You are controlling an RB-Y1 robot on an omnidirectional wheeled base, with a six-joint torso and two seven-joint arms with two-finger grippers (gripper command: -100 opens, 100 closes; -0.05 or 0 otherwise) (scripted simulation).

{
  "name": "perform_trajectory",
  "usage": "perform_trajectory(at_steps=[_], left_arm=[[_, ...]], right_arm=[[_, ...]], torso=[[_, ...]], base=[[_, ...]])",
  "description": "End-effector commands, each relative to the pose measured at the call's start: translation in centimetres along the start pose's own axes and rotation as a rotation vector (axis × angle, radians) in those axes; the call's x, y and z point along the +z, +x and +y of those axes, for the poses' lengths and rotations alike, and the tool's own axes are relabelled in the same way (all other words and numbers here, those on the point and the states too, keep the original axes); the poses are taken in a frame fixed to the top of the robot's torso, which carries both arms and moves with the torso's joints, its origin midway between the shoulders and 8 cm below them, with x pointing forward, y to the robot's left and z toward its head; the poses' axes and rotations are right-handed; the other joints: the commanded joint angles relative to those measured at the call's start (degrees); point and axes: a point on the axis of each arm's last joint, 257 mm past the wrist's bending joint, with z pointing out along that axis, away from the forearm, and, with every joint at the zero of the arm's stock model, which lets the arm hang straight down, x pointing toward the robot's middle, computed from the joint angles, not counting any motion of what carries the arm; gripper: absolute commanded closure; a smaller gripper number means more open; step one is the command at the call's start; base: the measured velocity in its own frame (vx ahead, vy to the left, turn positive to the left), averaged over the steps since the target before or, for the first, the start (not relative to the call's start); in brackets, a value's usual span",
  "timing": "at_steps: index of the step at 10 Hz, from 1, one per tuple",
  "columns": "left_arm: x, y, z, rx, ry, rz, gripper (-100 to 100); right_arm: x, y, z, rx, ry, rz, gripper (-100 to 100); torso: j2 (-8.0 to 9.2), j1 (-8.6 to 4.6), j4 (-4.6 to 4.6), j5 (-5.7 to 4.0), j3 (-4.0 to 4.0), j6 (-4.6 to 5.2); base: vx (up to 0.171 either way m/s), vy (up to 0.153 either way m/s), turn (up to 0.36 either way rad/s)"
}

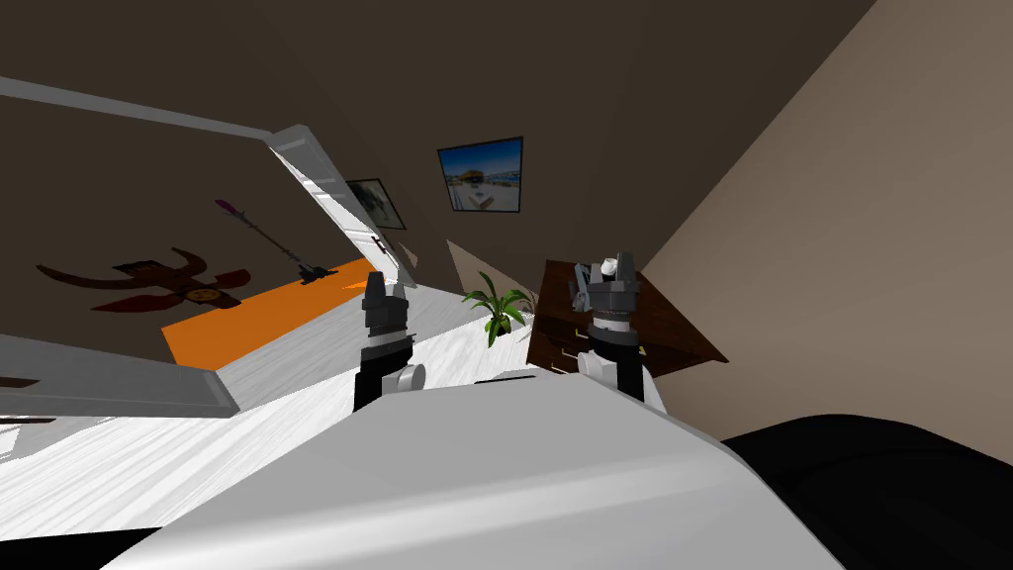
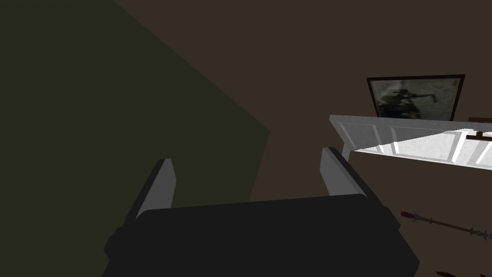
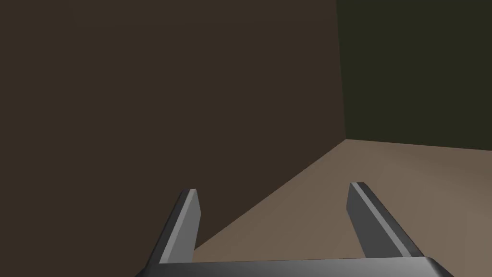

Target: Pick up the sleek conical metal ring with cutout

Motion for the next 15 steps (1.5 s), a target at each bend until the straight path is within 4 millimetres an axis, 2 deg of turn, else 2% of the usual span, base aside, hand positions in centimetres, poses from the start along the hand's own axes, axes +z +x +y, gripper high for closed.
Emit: perform_trajectory(at_steps=[1, 4, 7, 8, 10, 11, 13, 14, 15], left_arm=[[0.0, 0.0, 0.0, 0.0, 0.0, 0.0, 0], [0.0, 0.0, 0.0, 0.0, 0.0, 0.0, 0], [0.0, 0.0, 0.0, 0.0, 0.0, 0.0, 0], [0.0, 0.0, 0.0, 0.0, 0.0, 0.0, 0], [0.0, 0.0, 0.0, 0.0, 0.0, 0.0, 0], [0.0, 0.0, 0.0, 0.0, 0.0, 0.0, 0], [0.0, 0.0, 0.0, 0.0, 0.0, 0.0, 0], [0.0, 0.0, 0.0, 0.0, 0.0, 0.0, 0], [0.0, 0.0, 0.0, 0.0, 0.0, 0.0, 0]], right_arm=[[-0.4, 0.5, -0.7, -0.018, 0.021, 0.042, -100], [-2.4, 1.4, -3.6, -0.069, 0.102, 0.141, -100], [-6.2, 1.7, -7.7, -0.133, 0.23, 0.247, -100], [-6.2, 1.8, -7.8, -0.136, 0.23, 0.256, -100], [-9.8, 1.5, -10.7, -0.183, 0.333, 0.338, -100], [-9.8, 1.5, -10.7, -0.183, 0.333, 0.338, -100], [-14.1, 0.9, -13.2, -0.231, 0.441, 0.425, -100], [-14.2, 0.8, -13.4, -0.231, 0.446, 0.425, -100], [-16.7, 0.2, -14.6, -0.255, 0.505, 0.469, -100]], torso=[[0.0, 0.0, 0.0, 0.0, 0.0, 0.0], [-0.15, 0.13, -0.03, 0.02, -0.08, 0.0], [-0.22, 0.25, -0.05, 0.05, -0.13, 0.01], [-0.28, 0.27, -0.07, 0.06, -0.16, 0.01], [-0.22, 0.17, -0.05, 0.04, -0.13, 0.0], [-0.21, 0.21, -0.05, 0.05, -0.12, 0.01], [-0.19, 0.21, -0.04, 0.05, -0.11, 0.01], [-0.26, 0.28, -0.06, 0.06, -0.15, 0.01], [-0.24, 0.24, -0.05, 0.06, -0.14, -0.01]], base=[[0.016, 0.009, -0.022], [0.043, 0.039, -0.042], [0.068, 0.073, -0.069], [0.065, 0.052, -0.029], [0.052, 0.058, -0.057], [0.043, 0.056, -0.051], [0.069, 0.074, -0.077], [0.06, 0.066, -0.037], [0.056, 0.061, -0.066]])
